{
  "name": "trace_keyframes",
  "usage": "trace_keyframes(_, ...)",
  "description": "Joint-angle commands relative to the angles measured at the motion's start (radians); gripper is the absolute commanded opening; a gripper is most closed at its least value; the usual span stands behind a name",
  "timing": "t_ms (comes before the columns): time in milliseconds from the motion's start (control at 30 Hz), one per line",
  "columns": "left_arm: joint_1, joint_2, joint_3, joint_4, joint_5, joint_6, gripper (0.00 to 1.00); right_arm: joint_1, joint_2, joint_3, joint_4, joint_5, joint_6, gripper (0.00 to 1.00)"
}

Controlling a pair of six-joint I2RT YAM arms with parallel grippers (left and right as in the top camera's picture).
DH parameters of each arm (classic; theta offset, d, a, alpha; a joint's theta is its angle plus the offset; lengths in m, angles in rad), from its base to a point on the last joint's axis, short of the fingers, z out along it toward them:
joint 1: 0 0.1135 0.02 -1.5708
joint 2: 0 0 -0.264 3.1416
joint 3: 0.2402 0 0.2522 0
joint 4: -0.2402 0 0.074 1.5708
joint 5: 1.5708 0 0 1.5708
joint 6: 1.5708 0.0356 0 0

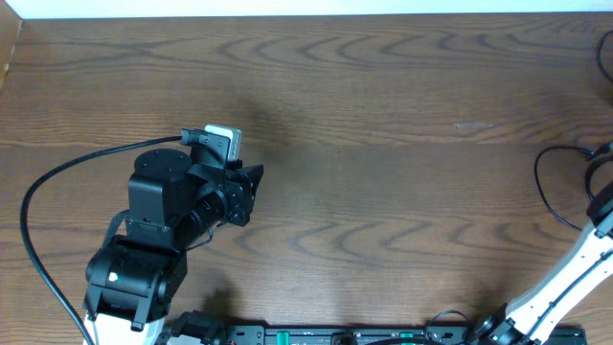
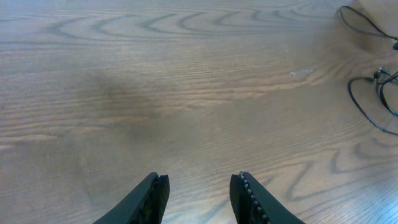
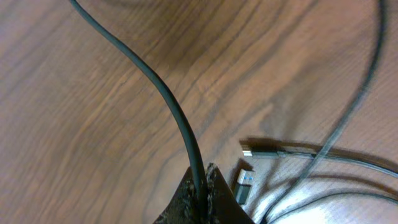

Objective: Untangle cables

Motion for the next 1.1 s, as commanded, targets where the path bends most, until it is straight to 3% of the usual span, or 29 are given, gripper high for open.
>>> trace_keyframes(0,-0.004,-0.002,-0.006,0.001,-0.002,-0.026,0.38,0.001,0.088,0.108,-0.056,0.04,-0.017,0.01)
trace_keyframes(167,-0.004,-0.002,-0.006,0.001,-0.002,-0.025,0.38,-0.003,0.128,0.116,-0.096,0.108,-0.015,0.01)
trace_keyframes(200,-0.004,-0.002,-0.006,0.0,-0.003,-0.025,0.38,-0.004,0.128,0.116,-0.099,0.108,-0.014,0.09)
trace_keyframes(233,-0.004,-0.002,-0.006,0.0,-0.003,-0.025,0.38,-0.005,0.127,0.12,-0.103,0.104,-0.014,0.48)
trace_keyframes(267,-0.004,-0.002,-0.006,0.0,-0.003,-0.025,0.38,-0.005,0.127,0.13,-0.113,0.104,-0.013,0.99)
trace_keyframes(500,-0.004,-0.002,-0.006,0.0,-0.003,-0.025,0.38,-0.005,0.122,0.302,-0.264,0.169,0.0,0.99)
trace_keyframes(667,-0.004,-0.002,-0.006,-0.004,-0.003,-0.025,0.38,-0.006,0.006,0.443,-0.312,0.03,0.037,0.99)
trace_keyframes(900,-0.004,-0.002,-0.006,-0.003,-0.003,-0.024,0.38,-0.003,-0.153,0.439,-0.419,0.305,0.224,0.99)
trace_keyframes(1067,-0.004,-0.002,-0.006,0.008,-0.007,-0.024,0.38,-0.013,-0.204,0.439,-0.565,0.334,0.286,0.99)
